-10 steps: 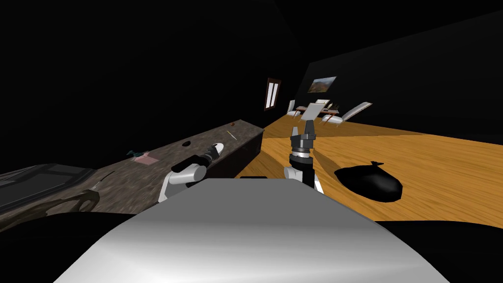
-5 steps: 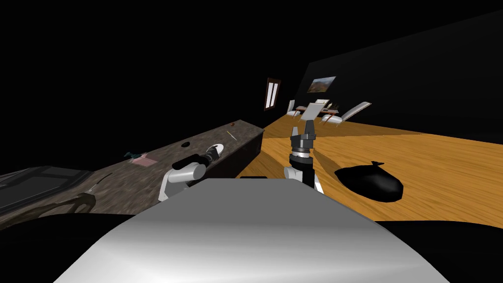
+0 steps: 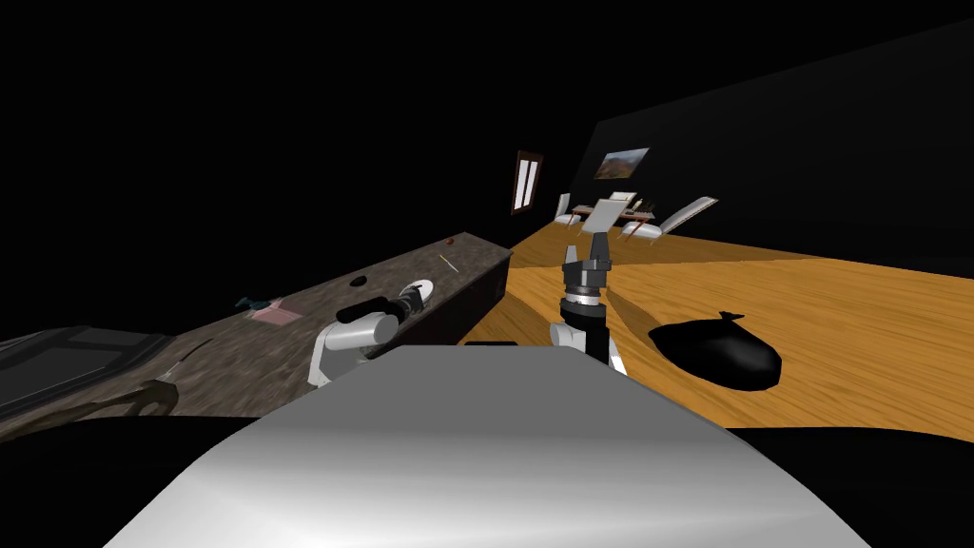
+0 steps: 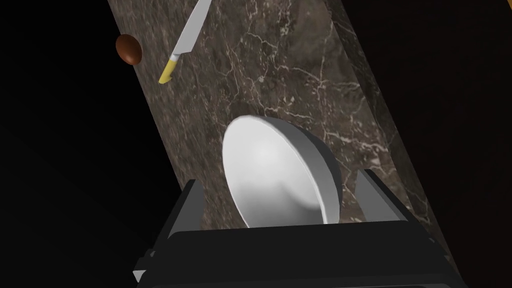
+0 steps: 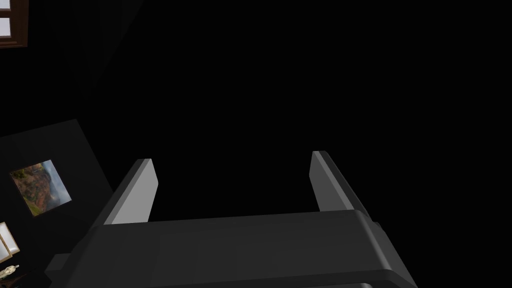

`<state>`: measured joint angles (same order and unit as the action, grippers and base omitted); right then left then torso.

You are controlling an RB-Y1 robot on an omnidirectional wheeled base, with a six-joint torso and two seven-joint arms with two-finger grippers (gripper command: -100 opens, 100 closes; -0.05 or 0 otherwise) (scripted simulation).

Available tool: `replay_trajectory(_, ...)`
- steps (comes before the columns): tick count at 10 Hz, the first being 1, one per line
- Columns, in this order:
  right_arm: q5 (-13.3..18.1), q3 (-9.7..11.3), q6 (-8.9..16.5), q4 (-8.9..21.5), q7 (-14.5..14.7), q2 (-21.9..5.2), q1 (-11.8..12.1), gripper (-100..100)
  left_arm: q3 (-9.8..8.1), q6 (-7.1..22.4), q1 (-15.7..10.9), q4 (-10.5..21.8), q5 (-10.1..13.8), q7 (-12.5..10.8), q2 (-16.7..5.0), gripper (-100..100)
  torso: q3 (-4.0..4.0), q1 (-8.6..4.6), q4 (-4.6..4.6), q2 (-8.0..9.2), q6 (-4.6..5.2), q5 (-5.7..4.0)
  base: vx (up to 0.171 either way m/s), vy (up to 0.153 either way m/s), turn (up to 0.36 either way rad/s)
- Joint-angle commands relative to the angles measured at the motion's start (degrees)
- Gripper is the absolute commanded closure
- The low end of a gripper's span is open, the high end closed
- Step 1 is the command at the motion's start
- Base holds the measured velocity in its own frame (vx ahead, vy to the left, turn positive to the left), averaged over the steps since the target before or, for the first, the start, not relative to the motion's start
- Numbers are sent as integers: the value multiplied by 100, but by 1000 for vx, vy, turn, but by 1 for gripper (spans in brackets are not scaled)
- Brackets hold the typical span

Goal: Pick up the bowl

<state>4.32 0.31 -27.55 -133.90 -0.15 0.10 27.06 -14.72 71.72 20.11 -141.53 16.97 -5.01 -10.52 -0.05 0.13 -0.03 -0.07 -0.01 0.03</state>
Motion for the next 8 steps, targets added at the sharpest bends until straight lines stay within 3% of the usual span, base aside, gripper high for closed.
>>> replay_trajectory(1, 0, 0, 0, 0, 0, 0, 0, 0, -74, 286, -135, 22, -2, -17, -13, -100, 0, 0, 0, 0, 0, 0, 23, 36, -23)
replay_trajectory(8, 0, 0, 0, 0, 0, 0, 0, 0, -210, 1449, -455, 89, -62, -53, -17, -100, 0, 3, 0, 0, 0, 1, 22, 34, -20)
